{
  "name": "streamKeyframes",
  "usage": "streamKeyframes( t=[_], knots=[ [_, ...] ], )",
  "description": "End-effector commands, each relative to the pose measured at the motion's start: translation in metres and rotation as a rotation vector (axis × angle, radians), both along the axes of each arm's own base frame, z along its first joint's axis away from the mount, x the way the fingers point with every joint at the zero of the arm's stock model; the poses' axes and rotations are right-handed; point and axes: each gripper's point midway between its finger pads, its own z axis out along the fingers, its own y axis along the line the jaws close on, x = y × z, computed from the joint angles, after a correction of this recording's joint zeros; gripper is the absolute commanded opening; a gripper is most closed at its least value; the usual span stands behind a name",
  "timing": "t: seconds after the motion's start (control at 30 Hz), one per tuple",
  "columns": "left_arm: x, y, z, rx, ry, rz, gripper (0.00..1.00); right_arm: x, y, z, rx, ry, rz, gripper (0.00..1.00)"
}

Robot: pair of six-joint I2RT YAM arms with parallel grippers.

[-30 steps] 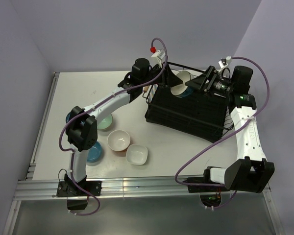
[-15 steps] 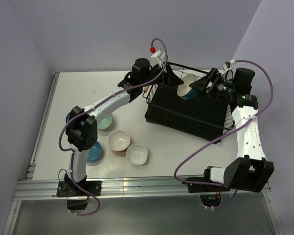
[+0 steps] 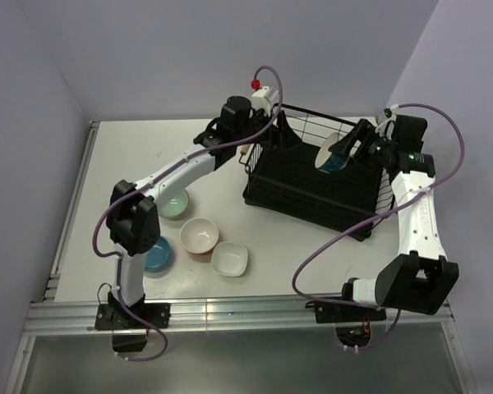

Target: Load the bowls into the dish rack

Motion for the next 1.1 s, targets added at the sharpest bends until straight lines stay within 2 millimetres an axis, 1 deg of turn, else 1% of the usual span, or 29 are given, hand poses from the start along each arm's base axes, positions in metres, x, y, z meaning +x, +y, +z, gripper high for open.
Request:
streamKeyframes(
  t=[0.0, 0.03, 0.1, 0.13, 0.17, 0.2, 0.23, 0.3, 0.33, 0.37, 0.5, 0.6, 0.67, 0.7, 0.77, 0.8, 0.83, 0.9, 0.97, 1.0, 1.07],
  knots=[
    [-0.014, 0.020, 0.071, -0.032, -0.140, 0.024, 0.72, 0.012, -0.024, 0.021, -0.111, -0.072, -0.065, 0.00],
    [-0.018, 0.025, 0.079, -0.035, -0.159, 0.026, 0.72, 0.014, -0.030, 0.019, -0.137, -0.065, -0.084, 0.00],
    [-0.022, 0.030, 0.077, -0.019, -0.158, 0.028, 0.73, 0.014, -0.036, 0.012, -0.153, -0.034, -0.098, 0.00],
    [-0.024, 0.034, 0.083, -0.015, -0.173, 0.030, 0.73, 0.015, -0.040, 0.009, -0.170, -0.021, -0.113, 0.00],
    [-0.025, 0.035, 0.083, -0.008, -0.171, 0.030, 0.73, 0.016, -0.043, 0.006, -0.178, -0.012, -0.121, 0.00],
    [-0.025, 0.038, 0.081, 0.008, -0.161, 0.033, 0.73, 0.016, -0.045, 0.004, -0.190, -0.009, -0.127, 0.00],
    [-0.027, 0.040, 0.085, 0.008, -0.171, 0.032, 0.74, 0.017, -0.050, 0.001, -0.206, -0.001, -0.144, 0.00],
    [-0.029, 0.046, 0.088, 0.018, -0.177, 0.038, 0.74, 0.019, -0.058, -0.004, -0.240, 0.019, -0.167, 0.00],
    [-0.029, 0.047, 0.089, 0.020, -0.183, 0.039, 0.74, 0.019, -0.058, -0.005, -0.242, 0.024, -0.167, 0.00],
    [-0.030, 0.049, 0.090, 0.025, -0.185, 0.044, 0.74, 0.020, -0.065, -0.008, -0.265, 0.037, -0.188, 0.00],
    [-0.031, 0.058, 0.097, 0.032, -0.192, 0.059, 0.75, 0.025, -0.081, -0.022, -0.333, 0.083, -0.224, 0.00],
    [-0.032, 0.065, 0.097, 0.031, -0.178, 0.063, 0.75, 0.028, -0.095, -0.034, -0.381, 0.136, -0.261, 0.00],
    [-0.030, 0.070, 0.092, 0.039, -0.162, 0.068, 0.75, 0.030, -0.100, -0.038, -0.409, 0.140, -0.273, 0.00],
    [-0.031, 0.072, 0.093, 0.033, -0.157, 0.071, 0.75, 0.031, -0.106, -0.040, -0.435, 0.149, -0.288, 0.00],
    [-0.029, 0.077, 0.088, 0.036, -0.143, 0.074, 0.75, 0.034, -0.112, -0.049, -0.457, 0.175, -0.297, 0.00],
    [-0.031, 0.080, 0.090, 0.034, -0.144, 0.079, 0.75, 0.035, -0.115, -0.049, -0.475, 0.176, -0.298, 0.00],
    [-0.029, 0.084, 0.086, 0.039, -0.131, 0.084, 0.75, 0.036, -0.122, -0.054, -0.497, 0.195, -0.313, 0.00],
    [-0.030, 0.088, 0.087, 0.038, -0.130, 0.087, 0.75, 0.039, -0.128, -0.057, -0.526, 0.205, -0.322, 0.00],
    [-0.029, 0.094, 0.084, 0.041, -0.120, 0.097, 0.75, 0.040, -0.137, -0.063, -0.563, 0.234, -0.348, 0.00],
    [-0.030, 0.096, 0.086, 0.038, -0.123, 0.098, 0.75, 0.042, -0.140, -0.064, -0.579, 0.236, -0.354, 0.00],
    [-0.030, 0.100, 0.081, 0.043, -0.114, 0.103, 0.75, 0.046, -0.148, -0.068, -0.616, 0.243, -0.373, 0.00]
  ],
)
